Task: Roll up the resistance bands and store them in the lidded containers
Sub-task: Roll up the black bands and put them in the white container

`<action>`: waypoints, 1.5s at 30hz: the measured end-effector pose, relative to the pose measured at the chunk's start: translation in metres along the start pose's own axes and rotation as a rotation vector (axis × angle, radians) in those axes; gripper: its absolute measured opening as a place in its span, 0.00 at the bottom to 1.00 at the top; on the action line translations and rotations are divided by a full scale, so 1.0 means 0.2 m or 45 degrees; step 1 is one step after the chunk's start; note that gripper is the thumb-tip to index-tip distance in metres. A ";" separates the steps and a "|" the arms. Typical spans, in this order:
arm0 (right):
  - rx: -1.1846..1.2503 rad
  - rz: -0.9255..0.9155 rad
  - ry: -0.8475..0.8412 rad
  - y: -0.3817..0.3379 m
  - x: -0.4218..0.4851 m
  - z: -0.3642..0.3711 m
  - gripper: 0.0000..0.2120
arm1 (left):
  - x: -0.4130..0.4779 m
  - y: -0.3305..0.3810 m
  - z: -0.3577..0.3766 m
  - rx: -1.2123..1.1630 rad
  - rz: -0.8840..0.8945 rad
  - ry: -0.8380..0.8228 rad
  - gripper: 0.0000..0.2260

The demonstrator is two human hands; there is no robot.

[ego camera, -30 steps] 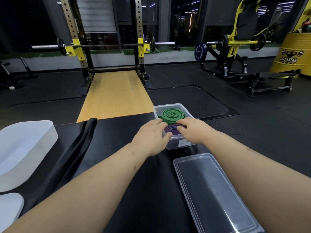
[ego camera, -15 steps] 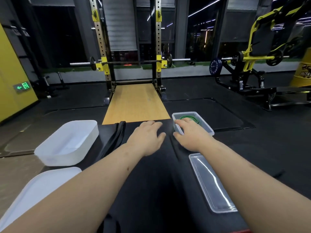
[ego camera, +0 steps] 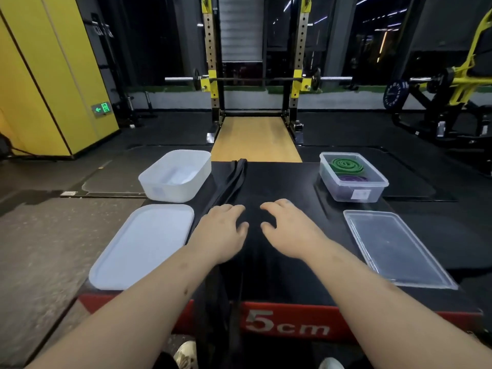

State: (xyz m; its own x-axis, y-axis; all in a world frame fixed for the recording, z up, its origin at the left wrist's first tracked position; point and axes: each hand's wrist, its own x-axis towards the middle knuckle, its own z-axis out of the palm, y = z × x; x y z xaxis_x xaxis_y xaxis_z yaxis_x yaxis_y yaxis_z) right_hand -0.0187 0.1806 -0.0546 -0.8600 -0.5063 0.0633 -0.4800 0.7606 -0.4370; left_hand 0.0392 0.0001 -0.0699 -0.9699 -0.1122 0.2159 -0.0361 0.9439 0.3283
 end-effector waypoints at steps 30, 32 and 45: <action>0.349 0.065 -0.286 -0.24 -0.06 0.36 0.16 | -0.15 -0.24 -0.01 -0.500 -0.459 -0.023 0.19; 0.399 0.070 -0.278 -0.23 -0.07 0.36 0.16 | -0.15 -0.25 -0.01 -0.506 -0.484 -0.023 0.17; 1.062 0.139 -0.182 -0.24 -0.08 0.32 0.12 | -0.19 -0.22 -0.06 -1.044 -0.656 -0.084 0.14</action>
State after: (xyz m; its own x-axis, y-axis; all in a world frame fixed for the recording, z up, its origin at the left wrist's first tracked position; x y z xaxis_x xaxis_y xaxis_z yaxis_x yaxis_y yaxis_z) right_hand 0.0302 0.1256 -0.0925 -0.8369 -0.5368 -0.1070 -0.0629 0.2884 -0.9554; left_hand 0.0810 -0.0412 -0.0817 -0.8948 -0.4097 -0.1776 -0.3054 0.2714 0.9127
